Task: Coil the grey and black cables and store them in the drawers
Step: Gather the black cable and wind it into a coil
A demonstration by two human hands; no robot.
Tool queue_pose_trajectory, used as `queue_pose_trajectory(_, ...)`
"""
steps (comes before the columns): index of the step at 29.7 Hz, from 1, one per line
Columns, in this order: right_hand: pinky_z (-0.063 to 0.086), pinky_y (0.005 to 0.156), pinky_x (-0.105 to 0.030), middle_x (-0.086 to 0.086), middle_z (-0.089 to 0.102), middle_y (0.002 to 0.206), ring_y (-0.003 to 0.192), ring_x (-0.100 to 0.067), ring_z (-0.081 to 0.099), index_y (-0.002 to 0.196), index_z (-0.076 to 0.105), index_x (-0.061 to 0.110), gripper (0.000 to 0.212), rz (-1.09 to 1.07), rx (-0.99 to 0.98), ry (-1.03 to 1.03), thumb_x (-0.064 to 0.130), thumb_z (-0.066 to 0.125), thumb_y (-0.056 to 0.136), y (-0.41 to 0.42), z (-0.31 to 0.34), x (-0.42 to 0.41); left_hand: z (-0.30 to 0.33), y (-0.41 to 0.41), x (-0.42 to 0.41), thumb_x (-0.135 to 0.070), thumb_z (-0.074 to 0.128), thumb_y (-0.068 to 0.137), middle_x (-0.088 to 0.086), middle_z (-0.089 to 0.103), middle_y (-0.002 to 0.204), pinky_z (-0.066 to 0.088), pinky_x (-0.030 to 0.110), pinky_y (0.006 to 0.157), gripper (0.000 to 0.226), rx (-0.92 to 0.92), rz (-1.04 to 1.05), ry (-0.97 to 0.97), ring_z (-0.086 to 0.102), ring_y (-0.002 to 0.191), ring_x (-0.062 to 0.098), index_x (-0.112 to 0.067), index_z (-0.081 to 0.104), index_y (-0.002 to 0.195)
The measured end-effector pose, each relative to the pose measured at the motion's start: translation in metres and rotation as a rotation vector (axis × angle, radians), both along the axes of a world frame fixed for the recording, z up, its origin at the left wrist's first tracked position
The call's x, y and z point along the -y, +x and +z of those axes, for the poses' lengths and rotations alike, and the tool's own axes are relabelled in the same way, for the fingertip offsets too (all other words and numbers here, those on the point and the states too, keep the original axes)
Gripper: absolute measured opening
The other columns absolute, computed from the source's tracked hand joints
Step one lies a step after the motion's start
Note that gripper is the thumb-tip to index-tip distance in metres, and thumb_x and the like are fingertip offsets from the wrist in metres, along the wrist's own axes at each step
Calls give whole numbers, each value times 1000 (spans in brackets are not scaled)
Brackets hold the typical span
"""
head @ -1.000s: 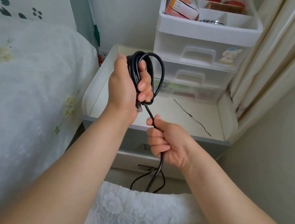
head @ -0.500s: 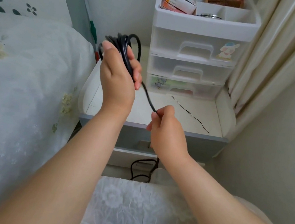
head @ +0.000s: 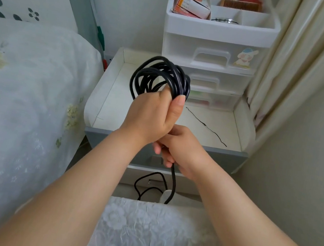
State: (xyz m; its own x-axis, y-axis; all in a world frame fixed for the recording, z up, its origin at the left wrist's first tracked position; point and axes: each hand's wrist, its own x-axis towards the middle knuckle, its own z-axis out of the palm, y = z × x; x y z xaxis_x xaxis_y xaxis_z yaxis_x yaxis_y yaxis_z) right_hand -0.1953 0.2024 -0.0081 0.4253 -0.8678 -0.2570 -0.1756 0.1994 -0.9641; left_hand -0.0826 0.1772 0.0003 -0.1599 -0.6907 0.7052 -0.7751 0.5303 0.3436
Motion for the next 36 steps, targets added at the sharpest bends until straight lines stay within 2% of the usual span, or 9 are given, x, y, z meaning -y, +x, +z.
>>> queue_pose_trajectory(4, 35, 41, -22, -4, 55, 58, 41, -10, 28, 80, 56, 6, 19, 54, 64, 149, 4, 42, 92, -5, -2, 1, -3, -1, 1, -31, 29, 95, -3, 38, 50, 16, 12, 43, 42, 72, 24, 48, 37, 36, 21, -3, 51, 73)
queue_pose_trajectory(8, 43, 47, -21, -8, 65, 77, 51, -11, 46, 95, 55, 4, 14, 118, 229, 281, -2, 42, 95, -12, 1, 3, -3, 0, 2, -39, 22, 95, -3, 36, 52, 17, 24, 42, 35, 84, 87, 128, 33, 43, 20, -15, 36, 74)
queue_pose_trajectory(12, 48, 49, -24, -10, 69, 81, 52, -17, 58, 110, 44, 4, 13, 71, 31, 136, 5, 39, 98, -13, 1, 3, -2, 0, 1, -42, 18, 94, -2, 38, 55, 24, 28, 46, 37, 108, 98, 152, 35, 45, 22, -15, 37, 76)
queue_pose_trajectory(15, 39, 41, -23, -9, 67, 71, 40, -16, 48, 101, 45, 4, 9, 44, -116, 62, 6, 37, 98, -21, 6, 8, -1, 3, 2, -38, 22, 95, -1, 37, 51, 19, 22, 40, 44, 135, 94, 134, 34, 40, 22, -8, 46, 73)
queue_pose_trajectory(18, 32, 39, -22, -8, 64, 64, 37, -13, 40, 101, 51, 1, 12, 98, -184, 52, 6, 41, 97, -37, 13, 14, -1, 7, 2, -37, 23, 96, 0, 39, 49, 23, 23, 41, 51, 143, 93, 124, 37, 38, 23, -1, 52, 75)
queue_pose_trajectory(23, 29, 38, -19, -5, 63, 63, 36, -11, 34, 101, 60, 4, 17, 127, -364, -23, 10, 45, 96, -38, 11, 15, -2, -1, -5, -31, 32, 96, -6, 33, 49, 16, 13, 40, 43, 117, 19, 54, 29, 35, 18, -2, 52, 71)
queue_pose_trajectory(30, 26, 42, -20, -3, 56, 60, 40, -9, 32, 94, 63, 7, 18, 214, -301, -73, 13, 47, 97, -48, 16, 14, -12, 0, -1, -37, 30, 95, -4, 39, 46, 12, 14, 42, 49, 193, -31, 92, 30, 38, 16, 0, 54, 76)
queue_pose_trajectory(33, 29, 44, -20, 1, 54, 60, 44, -8, 35, 81, 63, 9, 24, 240, -363, -149, 16, 47, 98, -57, 19, 16, -18, -8, -2, -47, 20, 95, -5, 48, 53, 18, 22, 42, 56, 271, -43, 221, 39, 48, 19, -4, 54, 86)
queue_pose_trajectory(36, 29, 43, -16, 8, 49, 51, 43, -7, 34, 67, 53, 11, 32, 184, -312, -207, 16, 47, 98, -62, 22, 18, -17, -10, -3, -44, 20, 101, -9, 42, 58, 24, 31, 48, 42, 232, -42, 333, 46, 58, 22, -14, 46, 87)
